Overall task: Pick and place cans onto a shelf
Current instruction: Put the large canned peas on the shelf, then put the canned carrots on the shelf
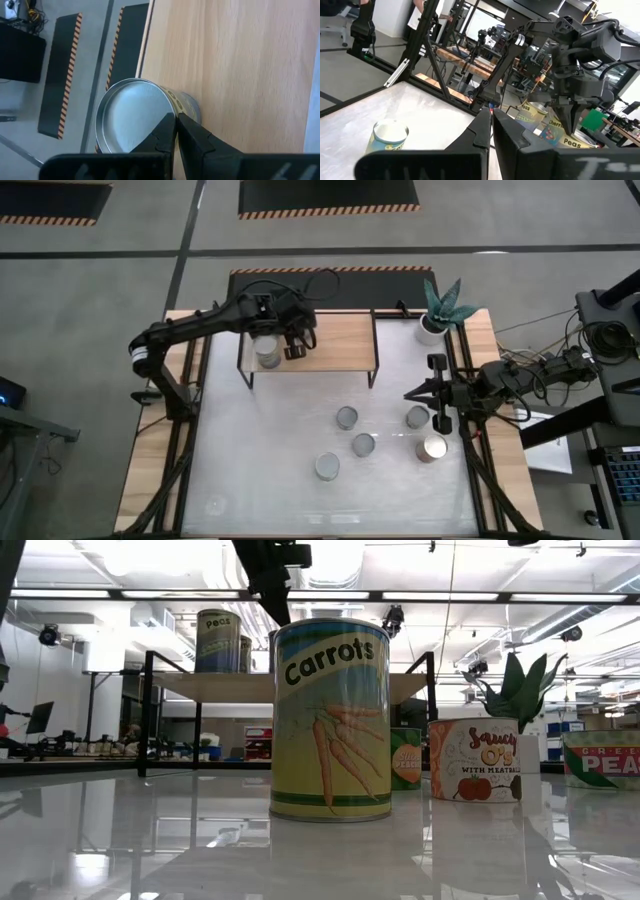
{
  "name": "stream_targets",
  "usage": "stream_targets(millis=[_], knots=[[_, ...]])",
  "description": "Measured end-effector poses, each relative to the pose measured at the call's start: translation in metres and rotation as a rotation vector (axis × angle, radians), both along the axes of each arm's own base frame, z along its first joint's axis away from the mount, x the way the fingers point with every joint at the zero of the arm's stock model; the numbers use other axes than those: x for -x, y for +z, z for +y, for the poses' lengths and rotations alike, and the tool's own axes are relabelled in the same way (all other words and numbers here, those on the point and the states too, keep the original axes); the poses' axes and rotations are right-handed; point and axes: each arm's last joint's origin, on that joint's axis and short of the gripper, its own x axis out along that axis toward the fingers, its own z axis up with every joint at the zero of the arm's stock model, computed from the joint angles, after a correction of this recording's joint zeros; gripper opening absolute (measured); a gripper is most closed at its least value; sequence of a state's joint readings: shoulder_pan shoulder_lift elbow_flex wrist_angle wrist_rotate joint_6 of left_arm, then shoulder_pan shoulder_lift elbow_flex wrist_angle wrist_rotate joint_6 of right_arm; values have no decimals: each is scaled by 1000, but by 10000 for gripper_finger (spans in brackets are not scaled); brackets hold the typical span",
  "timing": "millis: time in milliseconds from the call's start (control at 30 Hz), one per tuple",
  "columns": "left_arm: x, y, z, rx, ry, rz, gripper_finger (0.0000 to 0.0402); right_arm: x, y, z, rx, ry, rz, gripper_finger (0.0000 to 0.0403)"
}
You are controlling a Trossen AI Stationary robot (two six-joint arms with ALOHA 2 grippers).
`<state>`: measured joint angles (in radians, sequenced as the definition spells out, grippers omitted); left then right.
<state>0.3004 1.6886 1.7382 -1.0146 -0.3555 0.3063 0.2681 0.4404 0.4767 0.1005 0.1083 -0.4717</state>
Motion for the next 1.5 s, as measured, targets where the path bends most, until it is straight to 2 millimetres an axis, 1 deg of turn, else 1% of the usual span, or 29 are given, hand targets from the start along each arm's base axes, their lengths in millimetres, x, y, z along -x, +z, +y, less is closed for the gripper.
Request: stream_targets(millis=[167, 600, 700, 833, 967, 1100, 1200, 1333, 1500], knots=[[-2, -4, 3, -2, -2, 15, 6, 0, 0, 0, 0, 0, 1, 9], [-2, -4, 3, -9, -15, 23, 62, 0, 0, 0, 0, 0, 0, 9], [-2, -1, 3, -21, -34, 27, 68, 0, 0, 0, 0, 0, 0, 9], [0, 9, 2, -33, -38, 1, 68, 0, 0, 0, 0, 0, 0, 9], [3, 21, -4, -19, -29, -13, 68, 0, 0, 0, 0, 0, 0, 9], [5, 32, -22, 5, -44, -13, 68, 0, 0, 0, 0, 0, 0, 9], [3, 39, -40, 33, -52, -48, 68, 0, 0, 0, 0, 0, -1, 9], [-2, 39, -76, 111, -116, -80, 68, 0, 0, 0, -1, 0, -2, 9], [-5, 30, -133, 211, -207, -83, 68, 0, 0, 0, -9, 2, -2, 9]])
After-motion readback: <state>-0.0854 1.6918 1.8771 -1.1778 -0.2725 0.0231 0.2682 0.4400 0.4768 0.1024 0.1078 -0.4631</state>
